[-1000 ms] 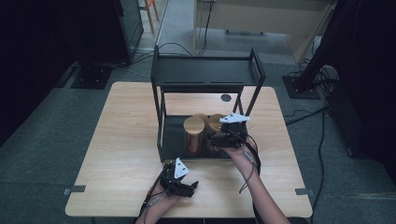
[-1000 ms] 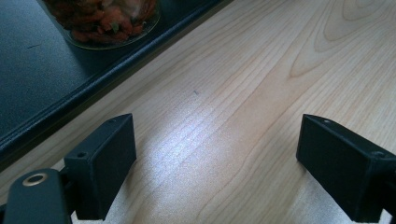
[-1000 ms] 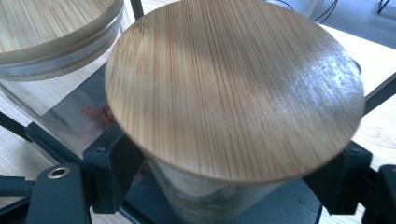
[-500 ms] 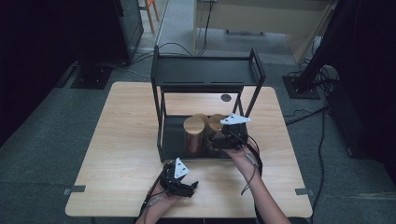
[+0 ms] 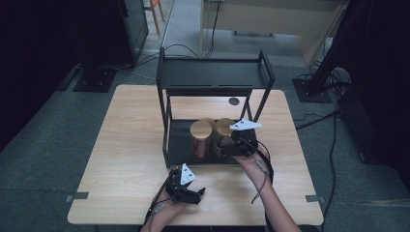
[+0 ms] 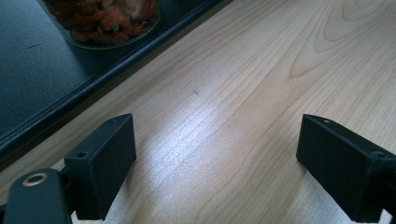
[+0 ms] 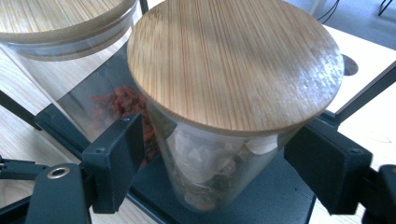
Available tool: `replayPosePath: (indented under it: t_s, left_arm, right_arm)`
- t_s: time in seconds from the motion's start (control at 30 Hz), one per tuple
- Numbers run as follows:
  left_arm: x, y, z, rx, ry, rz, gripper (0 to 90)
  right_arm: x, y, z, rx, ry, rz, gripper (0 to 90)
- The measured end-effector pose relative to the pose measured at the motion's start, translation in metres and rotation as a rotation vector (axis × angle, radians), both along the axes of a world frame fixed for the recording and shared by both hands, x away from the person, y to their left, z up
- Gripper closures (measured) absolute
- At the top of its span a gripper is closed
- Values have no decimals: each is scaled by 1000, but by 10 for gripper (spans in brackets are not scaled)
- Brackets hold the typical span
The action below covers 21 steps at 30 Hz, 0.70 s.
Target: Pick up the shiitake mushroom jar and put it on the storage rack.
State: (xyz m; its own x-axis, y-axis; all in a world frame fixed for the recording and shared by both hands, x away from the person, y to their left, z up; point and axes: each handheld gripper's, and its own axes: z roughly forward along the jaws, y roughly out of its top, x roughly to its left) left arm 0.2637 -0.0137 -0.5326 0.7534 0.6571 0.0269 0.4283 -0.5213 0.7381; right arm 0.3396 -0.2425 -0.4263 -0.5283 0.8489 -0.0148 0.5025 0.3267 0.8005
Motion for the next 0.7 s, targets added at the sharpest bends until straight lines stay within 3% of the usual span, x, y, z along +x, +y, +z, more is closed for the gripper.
replayPosePath:
  t_s: [0.5, 0.7]
  left_arm:
    - [0, 0, 0, -2, 0, 2, 122]
    - [0, 0, 0, 1, 0, 1, 122]
  right_arm:
    - [-8, -3, 1, 16, 6, -4, 202]
    - [-16, -6, -1, 44, -20, 1, 202]
